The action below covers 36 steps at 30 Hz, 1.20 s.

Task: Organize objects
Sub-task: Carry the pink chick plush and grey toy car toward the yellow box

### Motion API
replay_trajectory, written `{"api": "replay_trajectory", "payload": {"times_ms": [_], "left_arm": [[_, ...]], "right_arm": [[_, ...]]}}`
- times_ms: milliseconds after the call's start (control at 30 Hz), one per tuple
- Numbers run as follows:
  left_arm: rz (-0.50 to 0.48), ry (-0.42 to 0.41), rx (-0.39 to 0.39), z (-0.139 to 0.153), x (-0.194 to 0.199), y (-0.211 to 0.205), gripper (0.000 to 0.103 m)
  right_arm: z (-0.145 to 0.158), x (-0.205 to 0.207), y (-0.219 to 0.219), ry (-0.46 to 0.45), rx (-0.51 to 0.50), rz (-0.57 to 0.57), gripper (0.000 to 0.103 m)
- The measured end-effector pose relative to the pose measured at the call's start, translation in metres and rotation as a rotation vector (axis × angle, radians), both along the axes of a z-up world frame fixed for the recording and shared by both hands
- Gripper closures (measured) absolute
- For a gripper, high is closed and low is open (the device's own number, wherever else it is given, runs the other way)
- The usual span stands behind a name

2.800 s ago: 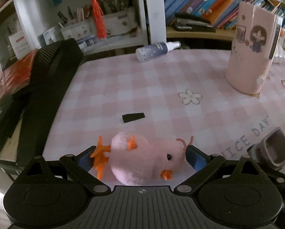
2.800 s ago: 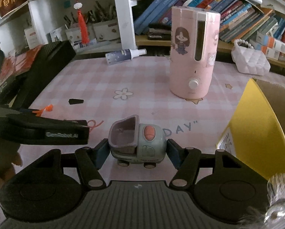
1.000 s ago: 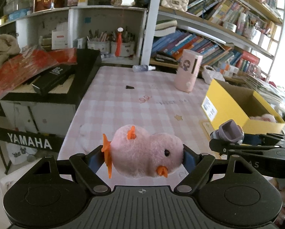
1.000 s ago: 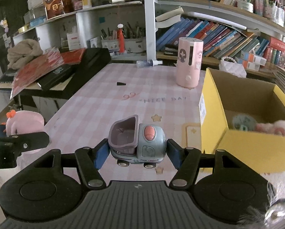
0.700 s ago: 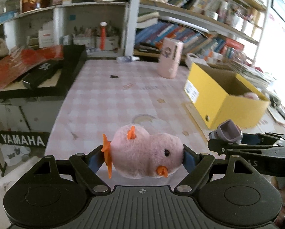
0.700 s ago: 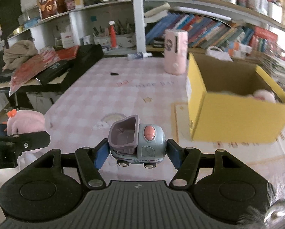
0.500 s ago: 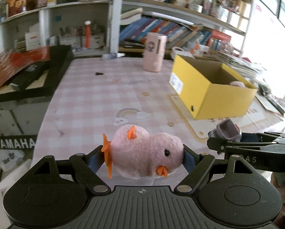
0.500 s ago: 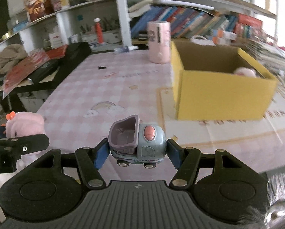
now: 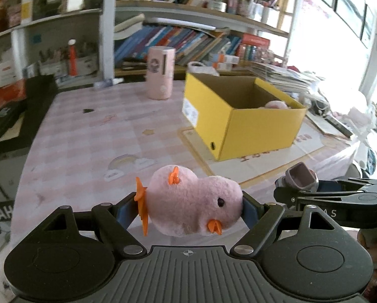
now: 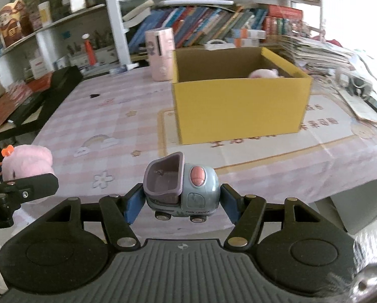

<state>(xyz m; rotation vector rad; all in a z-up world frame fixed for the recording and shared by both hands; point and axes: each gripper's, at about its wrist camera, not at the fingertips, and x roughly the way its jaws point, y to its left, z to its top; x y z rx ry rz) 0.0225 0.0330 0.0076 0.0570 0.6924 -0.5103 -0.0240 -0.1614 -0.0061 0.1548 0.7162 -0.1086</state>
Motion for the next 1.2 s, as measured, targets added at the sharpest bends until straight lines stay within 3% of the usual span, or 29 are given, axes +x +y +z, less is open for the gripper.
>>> {"api": "replay_trajectory", "payload": {"times_ms": [300,733,933,1200], "left_arm": [[-0.075,-0.015,0.001,0.004,0.015,-0.044,0.02],[-0.084,-0.061,0.008,0.016,0.044,-0.094,0.02],[-0.092,-0.174,0.031,0.039,0.066,-0.127,0.02],[-0.063,-0.237,0.054,0.049,0.114,-0.18,0.02]], "right_arm": [[0.004,0.0,-0.043,0.001,0.001,-0.085,0.041],[0.01,0.034,-0.089,0.0,-0.003,-0.075,0.041],[0.035,0.053,-0.116,-0.122,-0.053,-0.086,0.041],[0.069,0.107,-0.164,-0.262,-0.062,-0.051,0.041]]}}
